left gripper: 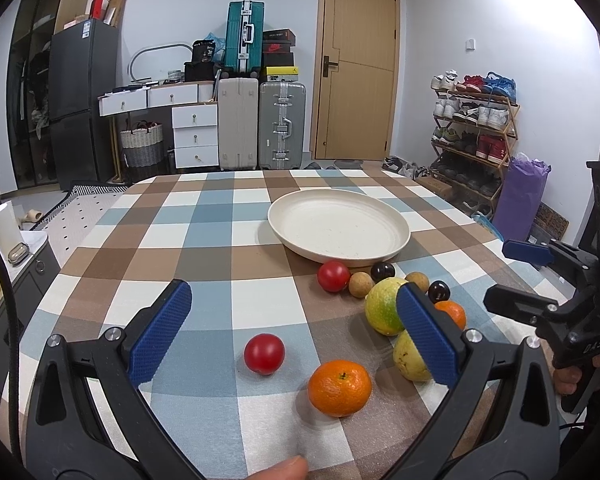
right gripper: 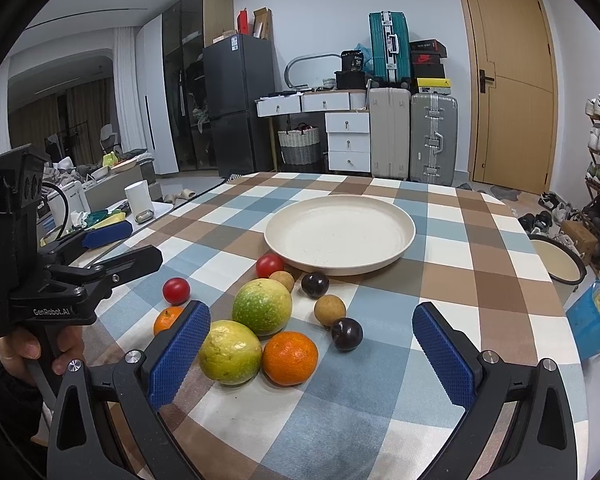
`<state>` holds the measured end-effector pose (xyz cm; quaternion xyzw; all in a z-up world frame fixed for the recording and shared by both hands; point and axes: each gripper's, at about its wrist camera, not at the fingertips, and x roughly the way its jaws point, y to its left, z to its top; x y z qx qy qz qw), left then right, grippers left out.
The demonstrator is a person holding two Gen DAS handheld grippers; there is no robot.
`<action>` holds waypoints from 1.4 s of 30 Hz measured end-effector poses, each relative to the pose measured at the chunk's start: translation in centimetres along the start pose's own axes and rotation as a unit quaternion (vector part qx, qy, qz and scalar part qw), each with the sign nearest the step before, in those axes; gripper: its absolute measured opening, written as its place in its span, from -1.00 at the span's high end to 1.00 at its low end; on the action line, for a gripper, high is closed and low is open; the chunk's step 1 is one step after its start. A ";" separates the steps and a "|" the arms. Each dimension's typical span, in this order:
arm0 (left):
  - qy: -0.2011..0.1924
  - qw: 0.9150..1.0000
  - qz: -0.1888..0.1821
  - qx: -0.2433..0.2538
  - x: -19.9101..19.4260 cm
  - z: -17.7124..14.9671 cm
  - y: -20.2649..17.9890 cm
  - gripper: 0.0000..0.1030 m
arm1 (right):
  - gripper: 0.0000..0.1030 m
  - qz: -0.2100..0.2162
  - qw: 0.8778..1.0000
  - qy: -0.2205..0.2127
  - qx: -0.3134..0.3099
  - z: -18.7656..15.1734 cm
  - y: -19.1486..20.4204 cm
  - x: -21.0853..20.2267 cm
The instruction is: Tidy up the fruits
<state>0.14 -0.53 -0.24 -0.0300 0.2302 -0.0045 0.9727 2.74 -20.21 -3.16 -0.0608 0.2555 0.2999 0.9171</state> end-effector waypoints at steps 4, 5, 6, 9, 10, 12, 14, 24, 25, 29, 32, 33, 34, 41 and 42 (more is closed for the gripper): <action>0.008 1.000 0.000 0.001 0.3 0.1 -0.1 -0.99 | -1.00 -0.010 1.000 0.012 0.003 0.1 0.0 0.6; 0.009 1.000 0.004 0.001 0.3 0.1 -0.1 -0.99 | -1.00 -0.010 1.000 0.013 0.005 0.1 -0.1 0.5; 0.009 1.000 0.005 0.001 0.4 0.1 -0.1 -0.99 | -1.00 -0.011 1.000 0.013 0.006 0.1 -0.2 0.5; 0.012 1.000 0.000 0.004 0.3 0.1 -0.2 -0.99 | -1.00 -0.012 1.000 0.018 0.009 0.1 -0.4 0.7; 0.014 1.000 -0.001 0.005 0.3 0.0 -0.3 -0.99 | -1.00 -0.011 1.000 0.020 0.009 0.2 -0.4 0.8; 0.016 1.000 -0.004 0.006 0.3 0.0 -0.3 -0.99 | -1.00 -0.009 1.000 0.026 0.008 0.2 -0.4 1.0; 0.016 1.000 -0.007 0.007 0.3 0.0 -0.4 -0.99 | -1.00 -0.006 1.000 0.029 0.008 0.2 -0.4 1.1; 0.051 0.998 -0.025 0.027 0.2 -0.4 -0.4 -0.99 | -1.00 -0.014 0.998 0.059 -0.007 0.8 -1.1 1.8; 0.055 0.998 -0.030 0.027 0.1 -0.5 -0.4 -0.99 | -1.00 -0.014 0.998 0.066 -0.005 0.8 -1.2 1.9; 0.077 0.996 -0.044 0.029 0.2 -0.8 -0.2 -0.99 | -0.96 -0.008 0.996 0.084 -0.005 0.5 -1.3 2.2; 0.095 0.993 -0.057 0.027 0.4 -1.2 -0.2 -0.97 | -0.88 -0.007 0.995 0.097 -0.013 0.1 -1.1 2.5; 0.100 0.993 -0.061 0.028 0.5 -1.3 -0.3 -0.92 | -0.81 -0.005 0.995 0.102 -0.011 0.0 -1.2 2.6; 0.106 0.992 -0.064 0.031 0.7 -1.5 -0.5 -0.84 | -0.74 -0.001 0.994 0.107 -0.010 -0.1 -1.2 2.7; 0.154 0.983 -0.086 0.055 2.3 -2.7 -1.9 -0.36 | -0.56 0.020 0.990 0.138 -0.013 -1.0 -1.0 3.5; 0.158 0.982 -0.089 0.055 2.5 -2.7 -1.9 -0.27 | -0.53 0.021 0.990 0.141 -0.016 -1.1 -1.0 3.6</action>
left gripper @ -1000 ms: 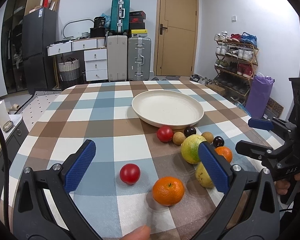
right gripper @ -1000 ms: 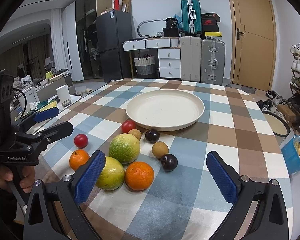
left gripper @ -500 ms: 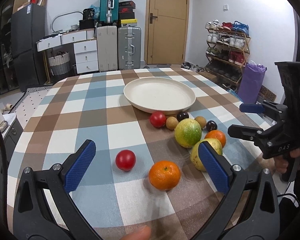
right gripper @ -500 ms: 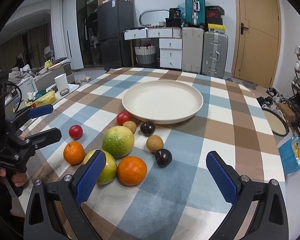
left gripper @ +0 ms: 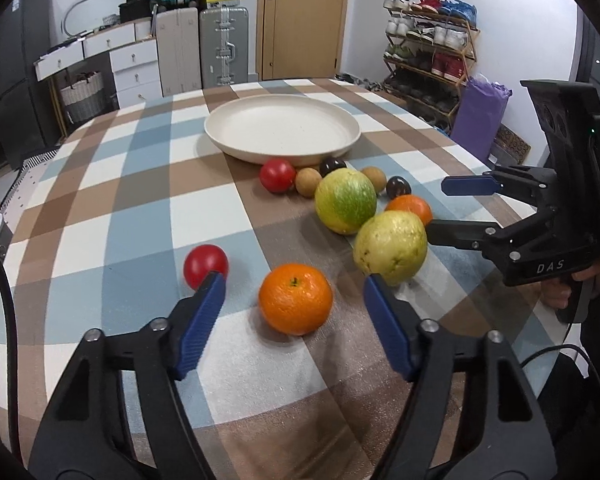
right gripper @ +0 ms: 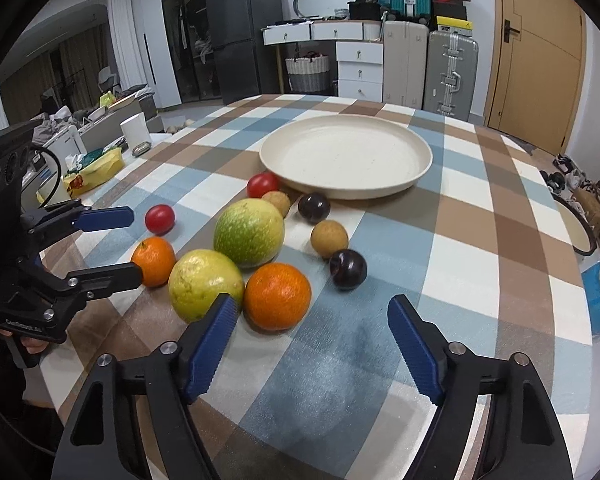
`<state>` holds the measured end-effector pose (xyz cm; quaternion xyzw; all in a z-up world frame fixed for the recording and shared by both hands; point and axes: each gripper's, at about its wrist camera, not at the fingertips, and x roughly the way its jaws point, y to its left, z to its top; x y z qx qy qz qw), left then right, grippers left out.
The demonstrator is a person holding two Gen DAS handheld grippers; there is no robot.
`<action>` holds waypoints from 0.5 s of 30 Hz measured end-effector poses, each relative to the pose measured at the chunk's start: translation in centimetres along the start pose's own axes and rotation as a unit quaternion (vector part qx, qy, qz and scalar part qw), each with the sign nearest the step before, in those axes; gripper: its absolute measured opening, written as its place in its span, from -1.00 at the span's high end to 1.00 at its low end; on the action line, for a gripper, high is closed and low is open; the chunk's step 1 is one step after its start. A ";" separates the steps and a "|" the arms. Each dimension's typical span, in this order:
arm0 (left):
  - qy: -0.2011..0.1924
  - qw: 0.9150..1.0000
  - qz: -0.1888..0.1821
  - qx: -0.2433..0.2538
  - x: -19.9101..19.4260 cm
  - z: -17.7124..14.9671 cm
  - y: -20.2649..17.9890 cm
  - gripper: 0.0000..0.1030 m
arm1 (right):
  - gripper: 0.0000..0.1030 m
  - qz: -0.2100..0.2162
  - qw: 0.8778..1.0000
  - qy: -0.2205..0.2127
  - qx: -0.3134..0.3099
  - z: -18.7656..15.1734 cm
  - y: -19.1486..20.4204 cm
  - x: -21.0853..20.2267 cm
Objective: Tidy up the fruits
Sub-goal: 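Move left tool to a mandarin orange while right tool approaches another orange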
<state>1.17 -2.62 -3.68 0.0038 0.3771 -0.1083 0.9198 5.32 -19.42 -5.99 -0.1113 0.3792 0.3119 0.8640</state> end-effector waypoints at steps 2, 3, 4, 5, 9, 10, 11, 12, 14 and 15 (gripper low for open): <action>0.004 1.000 -0.007 -0.001 0.3 0.0 0.0 -0.23 | -0.48 0.002 1.000 0.007 -0.002 -0.1 0.0 0.3; 0.006 1.000 -0.014 -0.001 0.4 0.1 0.1 -0.20 | -0.46 0.003 1.000 0.010 -0.002 -0.1 -0.1 0.5; 0.008 1.000 -0.017 -0.001 0.4 0.1 0.0 -0.17 | -0.43 0.005 1.000 0.014 -0.002 -0.1 -0.1 0.7; 0.010 1.000 -0.021 0.000 0.5 0.1 0.0 -0.15 | -0.40 0.007 1.000 0.018 -0.003 0.0 -0.1 0.9; 0.014 0.999 -0.029 0.004 0.8 0.2 -0.3 -0.06 | -0.30 0.015 0.999 0.026 -0.012 0.2 0.2 1.2; 0.014 0.999 -0.028 0.005 0.8 0.3 -0.3 -0.05 | -0.28 0.018 0.999 0.028 -0.014 0.3 0.2 1.3; 0.014 0.999 -0.029 0.005 0.9 0.3 -0.3 -0.04 | -0.26 0.021 0.999 0.029 -0.016 0.4 0.3 1.4; 0.013 0.999 -0.030 0.004 0.9 0.4 -0.3 0.03 | -0.21 0.025 0.999 0.031 -0.019 0.5 0.5 1.5; 0.010 1.000 -0.029 -0.001 0.9 0.5 0.1 0.17 | -0.16 0.028 0.999 0.033 -0.024 0.6 0.7 1.7; 0.010 1.000 -0.028 -0.003 0.8 0.5 0.2 0.26 | -0.13 0.031 0.999 0.035 -0.026 0.6 0.7 1.8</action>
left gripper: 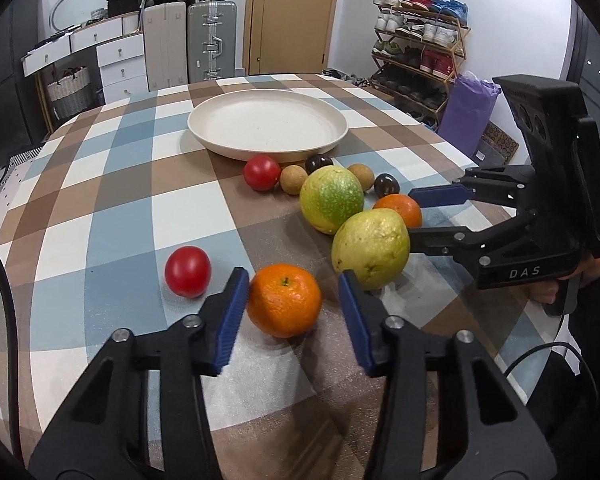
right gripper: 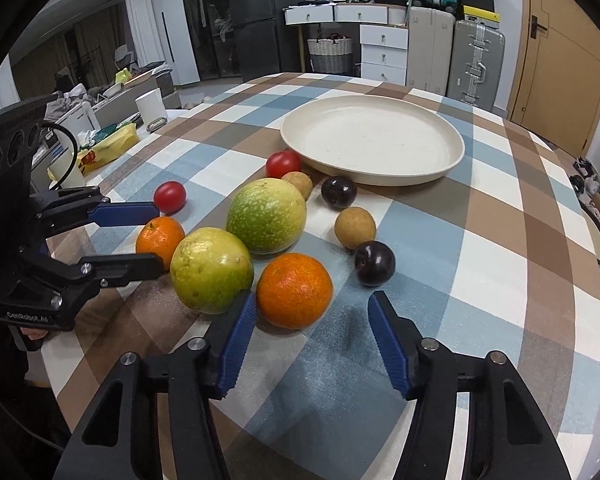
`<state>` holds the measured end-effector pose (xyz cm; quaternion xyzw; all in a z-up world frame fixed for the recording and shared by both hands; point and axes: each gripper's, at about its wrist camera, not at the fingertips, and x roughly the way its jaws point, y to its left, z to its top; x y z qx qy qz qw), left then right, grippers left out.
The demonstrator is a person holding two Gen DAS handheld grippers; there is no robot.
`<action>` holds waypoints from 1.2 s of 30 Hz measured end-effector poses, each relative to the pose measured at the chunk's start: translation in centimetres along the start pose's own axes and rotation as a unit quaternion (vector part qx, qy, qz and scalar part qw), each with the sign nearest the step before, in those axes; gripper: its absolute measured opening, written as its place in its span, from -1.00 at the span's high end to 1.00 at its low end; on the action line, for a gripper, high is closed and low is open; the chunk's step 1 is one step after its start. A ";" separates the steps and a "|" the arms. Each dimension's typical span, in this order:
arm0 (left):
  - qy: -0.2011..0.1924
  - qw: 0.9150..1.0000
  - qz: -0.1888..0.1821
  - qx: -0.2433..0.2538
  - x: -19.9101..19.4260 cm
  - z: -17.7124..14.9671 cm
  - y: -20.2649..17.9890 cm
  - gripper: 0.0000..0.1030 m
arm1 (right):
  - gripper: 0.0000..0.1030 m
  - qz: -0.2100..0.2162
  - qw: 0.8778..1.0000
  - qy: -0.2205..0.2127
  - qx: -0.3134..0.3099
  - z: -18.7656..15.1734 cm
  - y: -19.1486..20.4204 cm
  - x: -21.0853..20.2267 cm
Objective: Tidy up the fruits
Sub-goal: 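Move left tool to a mandarin orange while right tool approaches another orange, then close left tool on its orange while right tool closes on the other orange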
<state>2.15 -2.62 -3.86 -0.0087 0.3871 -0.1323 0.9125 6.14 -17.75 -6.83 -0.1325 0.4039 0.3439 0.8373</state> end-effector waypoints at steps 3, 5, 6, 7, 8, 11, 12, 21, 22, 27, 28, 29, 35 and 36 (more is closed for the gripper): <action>0.000 1.000 -0.002 -0.013 0.0 0.1 0.6 0.35 | -0.05 0.006 1.000 0.002 -0.002 0.1 0.2 0.3; -0.001 1.000 -0.005 -0.015 0.0 0.1 0.8 0.36 | -0.01 0.009 1.000 0.004 -0.003 0.1 0.2 0.5; -0.001 1.000 -0.004 -0.013 0.0 0.0 0.8 0.37 | 0.06 0.012 1.000 0.004 -0.001 0.1 0.2 0.6; -0.002 1.000 -0.004 -0.012 -0.1 0.0 0.8 0.38 | 0.12 0.016 1.000 0.004 0.000 0.1 0.2 0.7; -0.003 1.000 -0.006 -0.011 -0.1 0.0 0.8 0.38 | 0.14 0.018 1.000 0.003 0.001 0.0 0.3 0.6; -0.005 1.000 -0.011 -0.009 -0.2 0.0 0.6 0.39 | 0.21 0.018 1.000 0.000 0.001 -0.1 0.4 0.5; -0.006 1.000 -0.012 -0.008 -0.3 0.0 0.5 0.40 | 0.21 0.017 1.000 -0.002 0.001 -0.1 0.4 0.5; -0.013 1.000 -0.013 -0.007 -0.9 0.0 -0.2 0.57 | 0.23 0.007 1.000 -0.019 0.010 -0.7 -0.1 -0.9; -0.012 1.000 -0.012 -0.006 -1.0 0.0 -0.2 0.57 | 0.23 0.006 1.000 -0.019 0.010 -0.8 -0.2 -0.9; -0.001 1.000 -0.001 0.008 -0.9 -0.5 -0.8 0.25 | 0.23 0.005 1.000 -0.016 0.010 -1.1 -0.3 -1.0; 0.006 1.000 0.002 0.009 -0.6 -0.6 -0.8 0.13 | 0.23 0.005 1.000 -0.018 0.010 -1.1 -0.3 -1.0; 0.009 1.000 0.002 0.010 -0.5 -0.8 -0.8 0.12 | 0.23 0.006 1.000 -0.018 0.010 -1.1 -0.3 -1.1; 0.008 1.000 -0.001 0.000 -0.3 -0.9 -0.3 0.31 | 0.22 0.002 1.000 -0.021 0.013 -1.2 -0.3 -1.1; 0.007 1.000 -0.003 -0.002 -0.3 -0.9 -0.1 0.32 | 0.23 0.001 1.000 -0.023 0.013 -1.2 -0.4 -1.2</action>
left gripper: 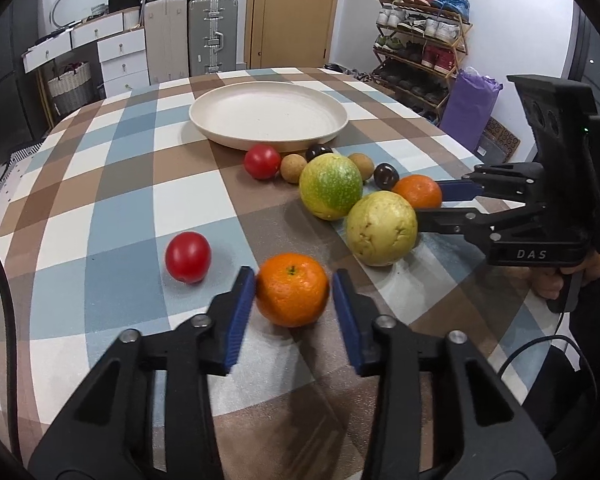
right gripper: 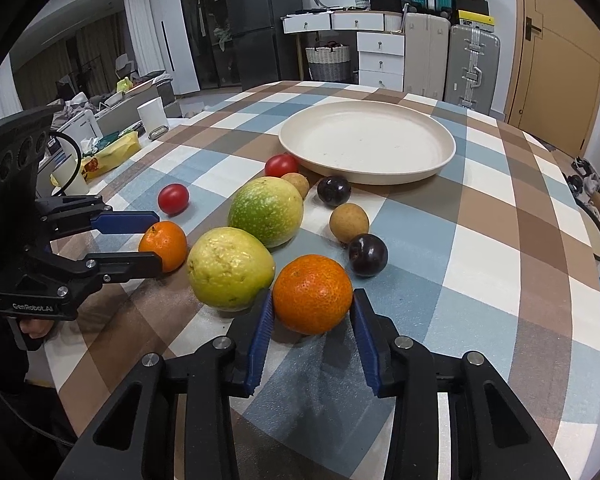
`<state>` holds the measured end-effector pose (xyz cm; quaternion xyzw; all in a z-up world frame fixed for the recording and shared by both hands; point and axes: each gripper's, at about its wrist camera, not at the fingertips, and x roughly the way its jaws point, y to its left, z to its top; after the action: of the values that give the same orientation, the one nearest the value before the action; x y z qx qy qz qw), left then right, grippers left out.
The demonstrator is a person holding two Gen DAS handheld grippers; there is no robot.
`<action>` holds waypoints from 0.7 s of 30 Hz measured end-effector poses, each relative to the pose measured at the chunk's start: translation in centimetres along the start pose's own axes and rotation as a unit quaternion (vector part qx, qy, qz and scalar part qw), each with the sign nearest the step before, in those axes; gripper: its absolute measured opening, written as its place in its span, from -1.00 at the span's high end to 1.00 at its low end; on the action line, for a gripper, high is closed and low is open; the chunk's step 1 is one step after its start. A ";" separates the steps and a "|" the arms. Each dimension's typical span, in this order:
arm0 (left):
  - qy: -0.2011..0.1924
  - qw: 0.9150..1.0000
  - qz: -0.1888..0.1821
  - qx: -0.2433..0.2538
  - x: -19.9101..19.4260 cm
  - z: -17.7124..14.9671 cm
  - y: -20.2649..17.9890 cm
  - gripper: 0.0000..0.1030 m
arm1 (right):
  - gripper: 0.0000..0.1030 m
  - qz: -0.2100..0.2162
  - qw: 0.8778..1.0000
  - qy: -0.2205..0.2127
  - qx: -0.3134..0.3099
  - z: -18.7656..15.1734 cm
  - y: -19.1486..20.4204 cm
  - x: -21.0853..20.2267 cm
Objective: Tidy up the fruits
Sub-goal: 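Close left tool on its orange while right tool closes on the other orange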
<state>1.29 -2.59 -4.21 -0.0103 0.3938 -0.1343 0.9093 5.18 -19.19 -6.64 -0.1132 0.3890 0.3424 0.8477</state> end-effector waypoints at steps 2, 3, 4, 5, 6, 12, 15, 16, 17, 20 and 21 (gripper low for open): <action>0.000 1.000 -0.006 -0.007 0.0 0.0 0.3 0.32 | 0.23 -0.002 1.000 -0.002 0.001 0.0 -0.1 -0.1; 0.000 1.000 -0.005 -0.008 0.0 0.0 0.3 0.32 | 0.23 -0.003 1.000 -0.003 0.002 0.1 -0.1 -0.2; 0.001 1.000 -0.004 -0.005 0.0 0.0 0.2 0.32 | 0.23 -0.003 1.000 -0.003 0.003 0.1 -0.2 -0.2; 0.000 1.000 -0.002 -0.003 -0.1 0.0 0.1 0.32 | 0.23 -0.004 1.000 -0.005 0.004 0.1 -0.3 -0.3; 0.000 1.000 -0.002 -0.002 -0.1 -0.1 0.1 0.32 | 0.23 -0.004 1.000 -0.008 0.005 0.0 -0.3 -0.5; -0.003 1.000 -0.016 -0.006 -0.4 0.0 -0.1 0.34 | 0.23 -0.007 1.000 -0.020 0.011 0.2 -0.8 -1.2; 0.000 1.000 -0.015 -0.004 -0.3 -0.3 -0.2 0.33 | 0.23 -0.009 1.000 -0.021 0.011 0.2 -0.9 -1.3; 0.003 1.000 -0.016 -0.004 -0.3 -0.4 -0.3 0.31 | 0.23 -0.008 1.000 -0.020 0.011 0.2 -0.9 -1.3; 0.003 1.000 -0.015 -0.004 -0.2 -0.5 -0.3 0.29 | 0.23 -0.008 1.000 -0.020 0.011 0.2 -0.9 -1.3; 0.020 1.000 -0.013 -0.002 0.5 -0.7 -0.4 0.26 | 0.23 -0.008 1.000 -0.018 0.011 0.1 -0.9 -1.2; 0.023 1.000 -0.013 -0.002 0.6 -0.7 -0.4 0.26 | 0.23 -0.008 1.000 -0.018 0.010 0.1 -0.9 -1.2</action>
<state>1.08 -3.02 -5.09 -0.0141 0.4144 -0.1457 0.8983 5.24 -20.42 -5.77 -0.1015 0.3761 0.3336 0.8584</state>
